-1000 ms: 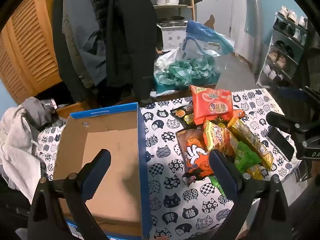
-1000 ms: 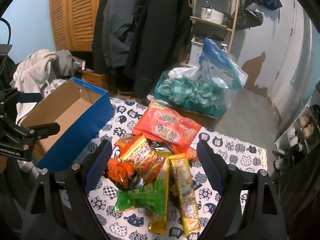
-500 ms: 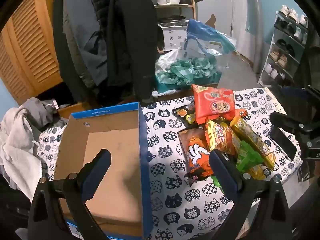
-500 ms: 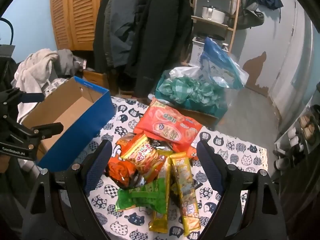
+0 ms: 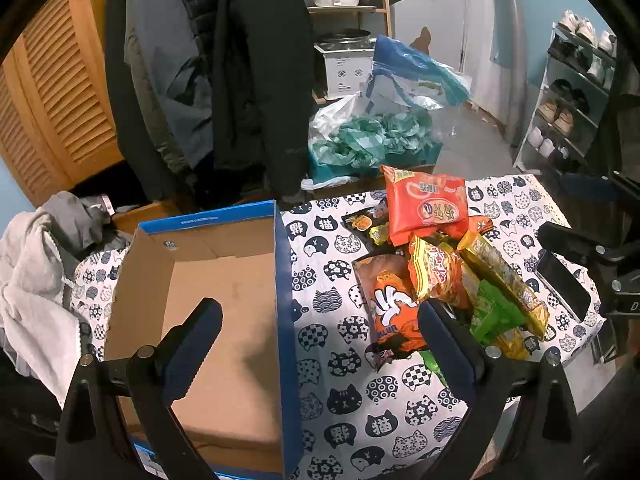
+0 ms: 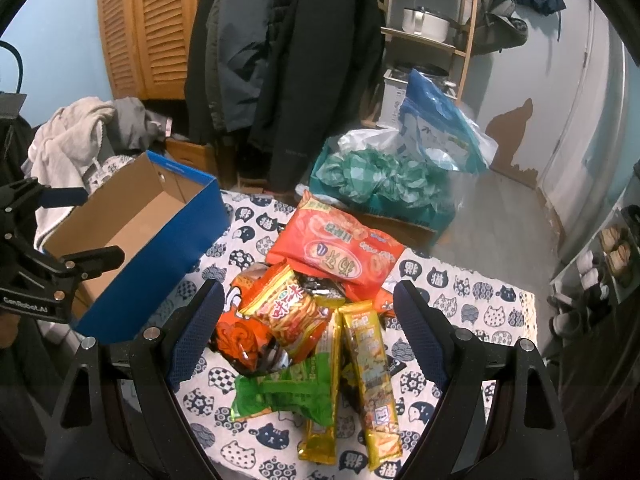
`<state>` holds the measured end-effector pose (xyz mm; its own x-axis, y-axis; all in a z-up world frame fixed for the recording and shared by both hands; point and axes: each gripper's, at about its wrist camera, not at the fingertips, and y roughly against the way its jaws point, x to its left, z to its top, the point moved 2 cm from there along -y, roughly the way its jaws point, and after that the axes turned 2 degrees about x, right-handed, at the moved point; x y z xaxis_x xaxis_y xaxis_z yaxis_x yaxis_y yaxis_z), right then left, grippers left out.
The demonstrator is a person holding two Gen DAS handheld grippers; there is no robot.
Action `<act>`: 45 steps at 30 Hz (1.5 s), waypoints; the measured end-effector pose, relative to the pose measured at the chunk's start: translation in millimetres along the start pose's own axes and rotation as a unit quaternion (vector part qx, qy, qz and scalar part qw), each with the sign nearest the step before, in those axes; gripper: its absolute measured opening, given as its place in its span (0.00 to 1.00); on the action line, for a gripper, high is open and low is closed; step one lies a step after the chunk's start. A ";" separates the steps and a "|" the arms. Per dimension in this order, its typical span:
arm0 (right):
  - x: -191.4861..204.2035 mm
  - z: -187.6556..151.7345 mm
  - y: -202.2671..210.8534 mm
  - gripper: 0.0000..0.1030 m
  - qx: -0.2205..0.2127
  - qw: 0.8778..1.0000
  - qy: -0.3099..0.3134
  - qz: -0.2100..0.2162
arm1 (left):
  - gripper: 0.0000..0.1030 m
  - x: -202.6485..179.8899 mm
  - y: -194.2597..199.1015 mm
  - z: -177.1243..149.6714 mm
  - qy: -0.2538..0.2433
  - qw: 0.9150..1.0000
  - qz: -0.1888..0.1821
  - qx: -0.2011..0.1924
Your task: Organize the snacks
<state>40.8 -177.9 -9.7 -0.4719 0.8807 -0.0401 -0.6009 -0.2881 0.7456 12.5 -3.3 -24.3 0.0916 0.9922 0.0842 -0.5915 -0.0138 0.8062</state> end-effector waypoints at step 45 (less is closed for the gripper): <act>5.9 -0.3 -5.2 0.82 0.010 1.000 0.006 0.004 | 0.97 1.0 -1.9 -1.3 0.001 1.000 0.001 0.007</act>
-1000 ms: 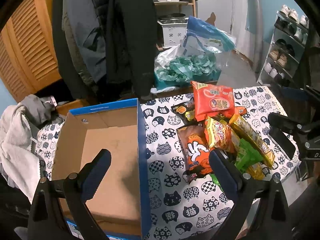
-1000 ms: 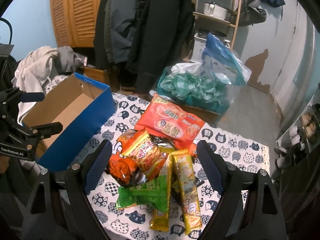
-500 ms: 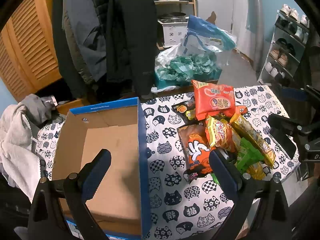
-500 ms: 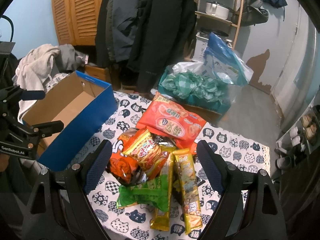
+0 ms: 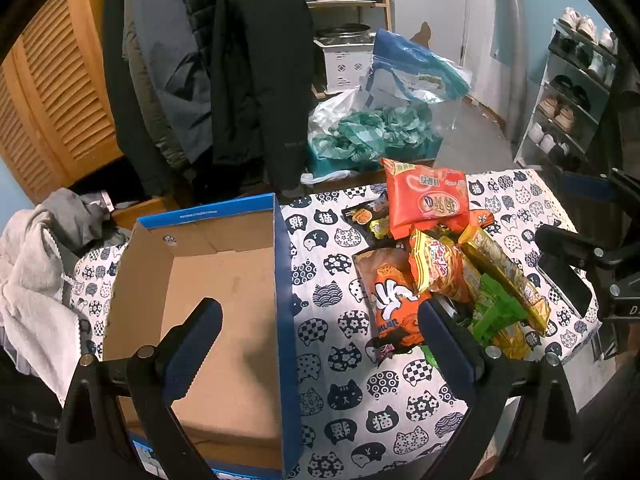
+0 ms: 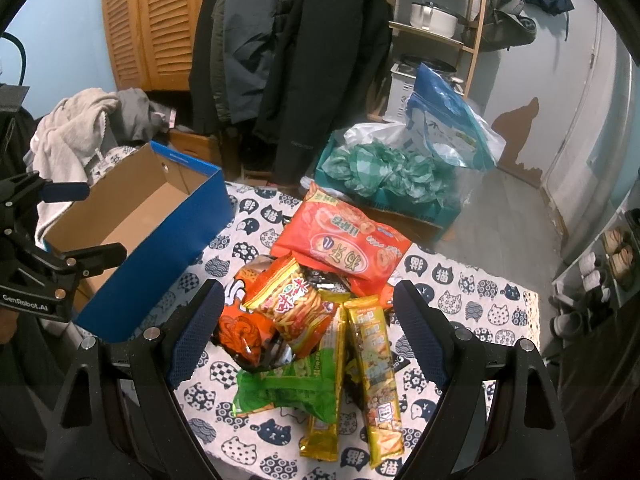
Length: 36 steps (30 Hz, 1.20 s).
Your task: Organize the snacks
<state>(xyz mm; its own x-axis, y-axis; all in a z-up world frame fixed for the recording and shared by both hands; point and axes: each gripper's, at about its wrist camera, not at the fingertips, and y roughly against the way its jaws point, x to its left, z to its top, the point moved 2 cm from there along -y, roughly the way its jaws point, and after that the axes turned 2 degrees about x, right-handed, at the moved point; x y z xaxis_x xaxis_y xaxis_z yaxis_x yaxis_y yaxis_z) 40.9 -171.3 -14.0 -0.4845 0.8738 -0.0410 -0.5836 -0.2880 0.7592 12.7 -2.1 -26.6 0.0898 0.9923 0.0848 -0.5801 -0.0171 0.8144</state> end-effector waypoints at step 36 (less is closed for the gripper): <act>2.0 -3.9 -3.1 0.82 0.004 1.000 0.002 -0.001 | 0.97 -0.4 -1.9 -2.3 -0.001 1.000 0.000 0.003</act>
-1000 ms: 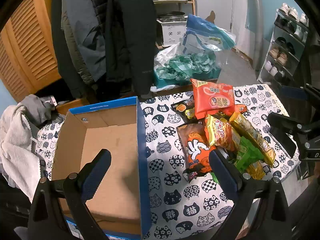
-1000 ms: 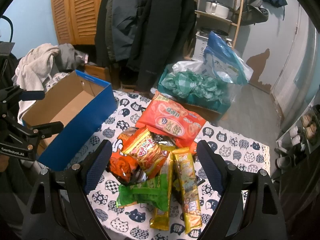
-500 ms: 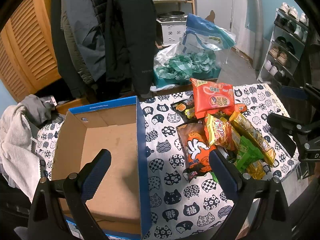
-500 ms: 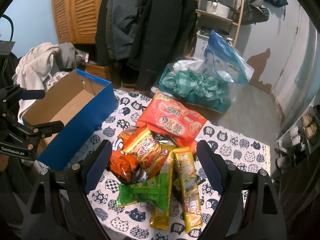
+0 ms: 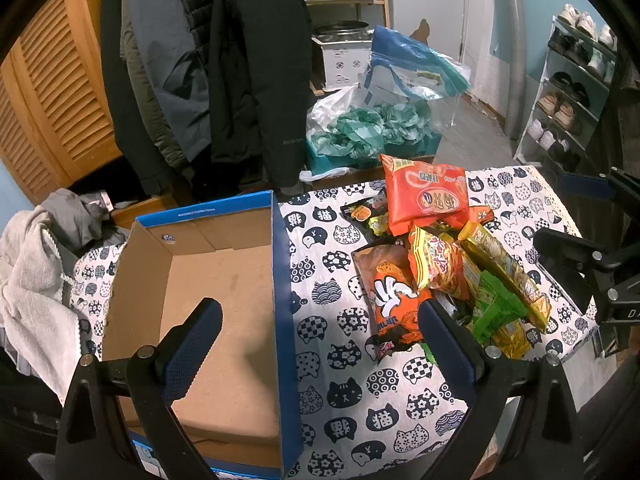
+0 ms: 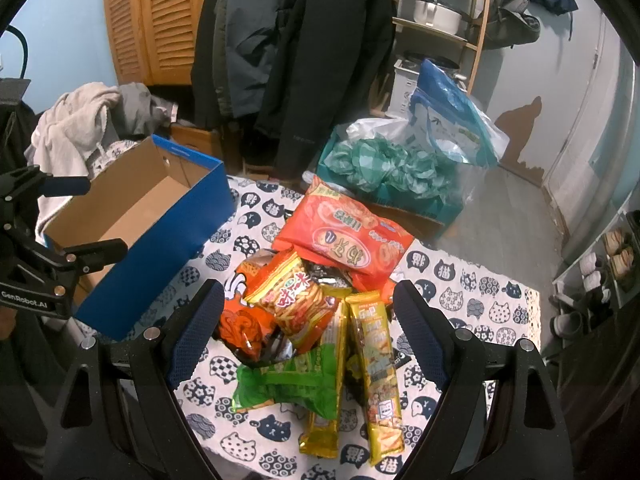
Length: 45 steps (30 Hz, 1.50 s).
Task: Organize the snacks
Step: 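Reach the left gripper to the orange chip bag while the right reaches the gold stick pack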
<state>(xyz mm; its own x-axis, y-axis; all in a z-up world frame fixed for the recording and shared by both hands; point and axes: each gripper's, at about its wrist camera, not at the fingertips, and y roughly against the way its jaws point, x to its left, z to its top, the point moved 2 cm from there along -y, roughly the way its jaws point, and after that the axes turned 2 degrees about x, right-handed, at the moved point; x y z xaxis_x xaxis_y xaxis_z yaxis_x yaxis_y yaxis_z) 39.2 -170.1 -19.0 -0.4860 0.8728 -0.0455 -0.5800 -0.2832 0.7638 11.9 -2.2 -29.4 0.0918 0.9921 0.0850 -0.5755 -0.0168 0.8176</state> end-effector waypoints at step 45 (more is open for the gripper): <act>-104.3 -83.4 -109.1 0.82 0.186 0.979 -0.078 -0.025 | 0.97 -61.5 -133.9 -4.0 0.002 0.982 -0.066 0.180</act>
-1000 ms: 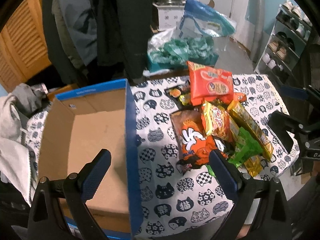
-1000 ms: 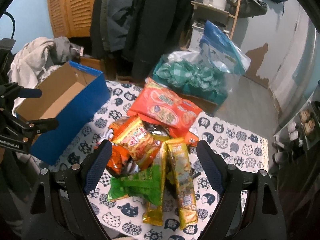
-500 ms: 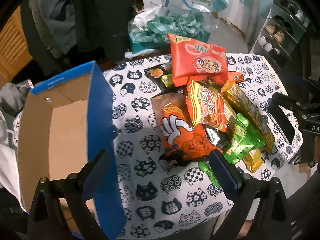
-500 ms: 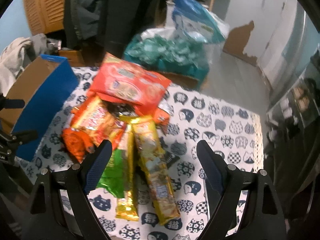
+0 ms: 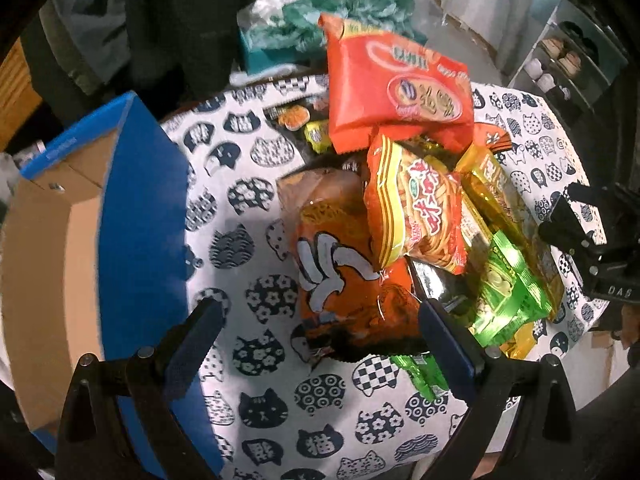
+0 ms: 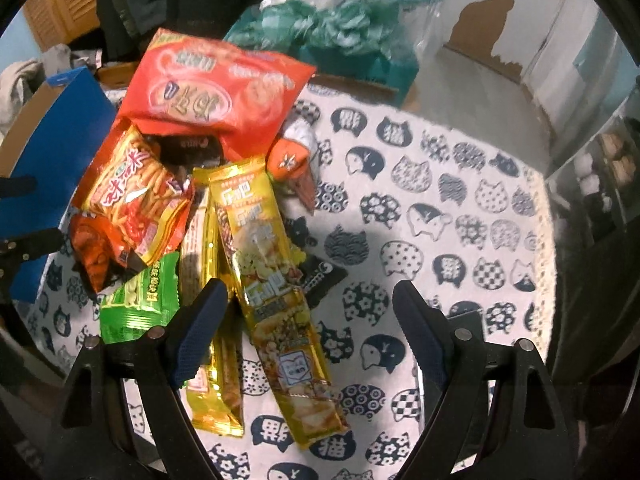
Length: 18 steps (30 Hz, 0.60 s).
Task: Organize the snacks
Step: 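Reach the left gripper to the orange chip bag while the right reaches the gold stick pack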
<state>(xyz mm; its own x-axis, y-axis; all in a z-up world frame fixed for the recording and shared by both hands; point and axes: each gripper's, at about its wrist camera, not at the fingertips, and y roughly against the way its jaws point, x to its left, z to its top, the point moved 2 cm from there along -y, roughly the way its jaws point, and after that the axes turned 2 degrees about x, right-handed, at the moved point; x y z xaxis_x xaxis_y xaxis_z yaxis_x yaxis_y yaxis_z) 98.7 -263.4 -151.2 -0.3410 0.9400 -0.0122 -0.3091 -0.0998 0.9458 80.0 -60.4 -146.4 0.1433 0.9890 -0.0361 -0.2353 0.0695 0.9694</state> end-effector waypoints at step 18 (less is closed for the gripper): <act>9.3 5.9 -45.6 0.76 0.050 0.999 0.018 0.007 | 0.97 -12.0 -47.9 18.3 -0.007 1.000 0.000 0.030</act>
<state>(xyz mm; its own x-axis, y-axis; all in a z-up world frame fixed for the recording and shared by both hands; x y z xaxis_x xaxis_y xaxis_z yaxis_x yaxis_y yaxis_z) 114.8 -248.2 -192.6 -0.3768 0.9263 -0.0088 -0.2138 -0.0777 0.9738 107.1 -77.9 -188.0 0.1578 0.9869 -0.0333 -0.1769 0.0614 0.9823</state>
